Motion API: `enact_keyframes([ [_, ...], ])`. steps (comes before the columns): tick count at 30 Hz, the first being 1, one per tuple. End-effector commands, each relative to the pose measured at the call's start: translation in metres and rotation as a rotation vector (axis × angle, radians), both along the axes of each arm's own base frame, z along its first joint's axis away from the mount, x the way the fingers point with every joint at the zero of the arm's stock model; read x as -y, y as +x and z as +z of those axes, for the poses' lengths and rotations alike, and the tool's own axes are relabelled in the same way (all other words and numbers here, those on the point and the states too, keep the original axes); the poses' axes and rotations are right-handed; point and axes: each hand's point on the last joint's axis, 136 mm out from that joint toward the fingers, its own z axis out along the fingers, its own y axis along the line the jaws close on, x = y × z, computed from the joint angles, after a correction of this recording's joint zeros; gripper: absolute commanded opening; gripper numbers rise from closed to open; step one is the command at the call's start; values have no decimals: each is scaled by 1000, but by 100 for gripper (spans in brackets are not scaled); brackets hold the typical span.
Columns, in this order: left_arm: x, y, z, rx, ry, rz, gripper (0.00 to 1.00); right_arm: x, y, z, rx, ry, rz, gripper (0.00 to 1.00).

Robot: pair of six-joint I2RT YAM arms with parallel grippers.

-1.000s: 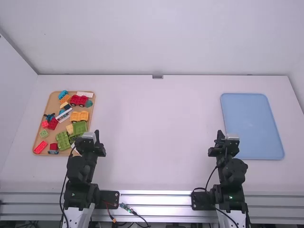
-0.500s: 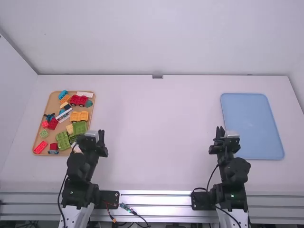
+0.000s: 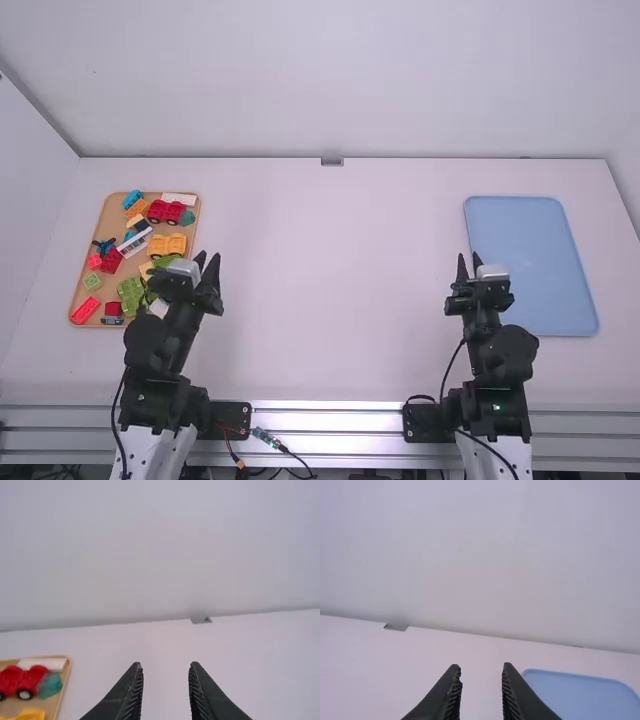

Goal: Assemble lego blocks to make yellow taxi

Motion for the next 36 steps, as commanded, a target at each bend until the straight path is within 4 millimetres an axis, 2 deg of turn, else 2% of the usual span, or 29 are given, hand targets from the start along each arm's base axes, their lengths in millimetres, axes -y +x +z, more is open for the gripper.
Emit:
enact_keyframes([
  [1,4,-1,26,50,-5,-18,28,5,0,19,27,-2,-28,24],
  [7,4,4,62,123,-7,-18,35,4,2,35,50,-2,-23,28],
  [8,4,5,74,148,-9,-18,37,4,3,40,57,-1,-22,29],
  [13,3,12,109,205,-14,-15,46,3,7,47,39,-2,-16,34],
  [20,4,36,90,134,-13,-15,58,7,15,63,27,-1,-32,41],
  [24,5,55,68,36,-33,-14,67,7,23,82,33,-1,-31,49],
  [29,6,69,55,-21,-32,-14,75,7,34,100,35,-2,-32,57],
  [34,6,84,27,-110,-29,-13,84,8,49,121,33,-2,-37,67],
  [36,7,89,15,-146,-28,-13,88,7,60,108,-12,-3,-33,71],
])
